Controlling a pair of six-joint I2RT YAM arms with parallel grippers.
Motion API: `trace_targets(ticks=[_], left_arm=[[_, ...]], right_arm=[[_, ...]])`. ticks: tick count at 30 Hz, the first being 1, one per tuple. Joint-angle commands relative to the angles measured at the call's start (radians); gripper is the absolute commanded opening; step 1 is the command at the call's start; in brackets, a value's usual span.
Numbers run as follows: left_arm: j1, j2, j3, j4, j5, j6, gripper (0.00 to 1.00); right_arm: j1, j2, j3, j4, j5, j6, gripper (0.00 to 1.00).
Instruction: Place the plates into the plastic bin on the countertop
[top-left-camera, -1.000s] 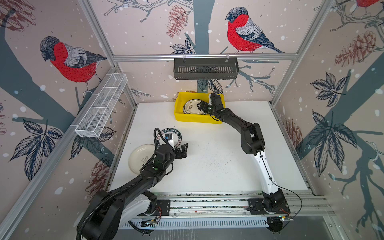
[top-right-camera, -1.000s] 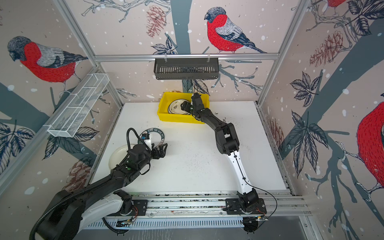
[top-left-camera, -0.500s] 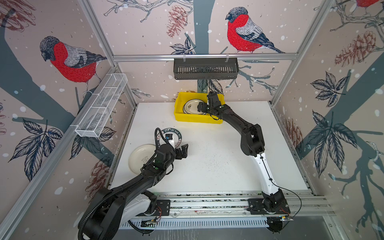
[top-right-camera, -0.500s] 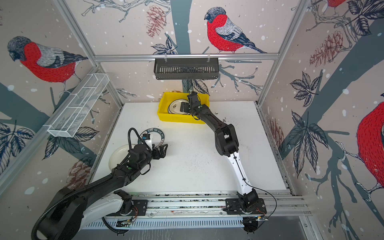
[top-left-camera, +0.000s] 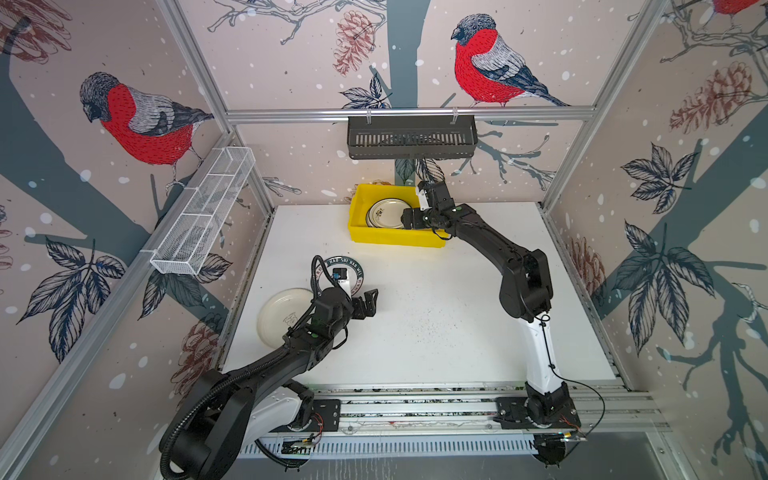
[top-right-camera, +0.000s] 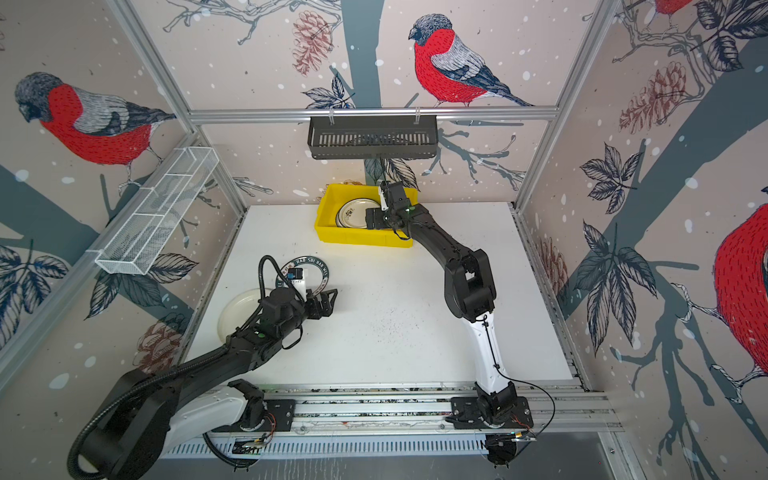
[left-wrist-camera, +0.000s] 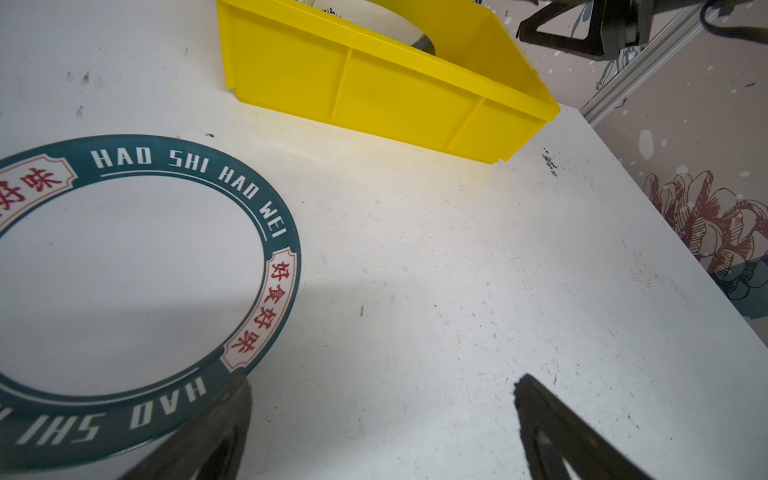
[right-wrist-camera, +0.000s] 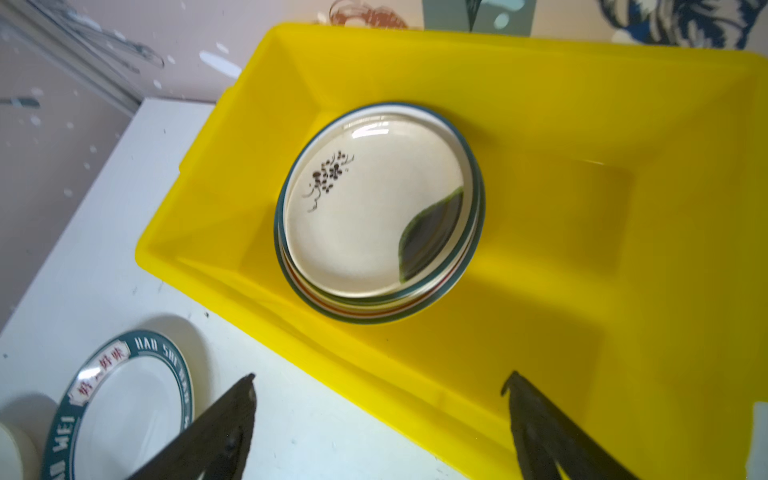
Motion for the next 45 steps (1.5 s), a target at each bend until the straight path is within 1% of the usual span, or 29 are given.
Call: trace_targets(ticks=[1,5,9,11,14,17,20,23,25,27,33,37,40,45], left_arm=[[0.003,-0.002,0.004,0.047,0.014,-0.010,0.98],[0.003,0.000,0.006,0.042,0.008,-0.009,0.98],[0.003,-0.002,0.006,0.041,0.007,-0.008,0.98],[0.003,-0.002,0.007,0.043,0.010,-0.007,0.98],[0.003,0.004,0.008,0.042,0.012,-0.007,0.98],[0.003,0.007,0.009,0.043,0.011,-0.006,0.98],[0.003,0.006,0.011,0.039,0.010,-0.005,0.98],[0.005,0.004,0.010,0.037,0.008,-0.003,0.98],[0.005,0.004,0.009,0.037,0.008,-0.003,0.98],[0.005,0.004,0.010,0.037,0.007,-0.003,0.98],[0.006,0.004,0.010,0.036,0.008,-0.003,0.98],[0.006,0.007,0.010,0.037,0.009,-0.004,0.98],[0.006,0.009,0.010,0.037,0.010,-0.003,0.98],[0.006,-0.007,0.009,0.030,0.012,-0.007,0.98]], right_arm=[[0.012,0.017,-0.009,-0.035,-0.015,-0.083,0.90],[0.037,0.045,0.011,-0.072,0.088,-0.120,0.87],[0.044,0.073,0.028,-0.114,0.164,-0.132,0.79],[0.043,0.071,0.019,-0.117,0.201,-0.123,0.73],[0.044,0.060,-0.012,-0.101,0.219,-0.119,0.69],[0.044,0.049,-0.038,-0.079,0.211,-0.124,0.65],[0.047,0.050,-0.041,-0.079,0.215,-0.133,0.57],[0.051,0.056,-0.038,-0.088,0.235,-0.143,0.56],[0.056,0.057,-0.043,-0.095,0.241,-0.159,0.53],[0.061,0.056,-0.050,-0.098,0.243,-0.175,0.52],[0.064,0.070,-0.053,-0.125,0.274,-0.220,0.51],[0.064,0.100,-0.011,-0.179,0.274,-0.223,0.50],[0.068,0.101,-0.022,-0.176,0.281,-0.235,0.49],[0.067,0.091,-0.024,-0.185,0.334,-0.254,0.49]])
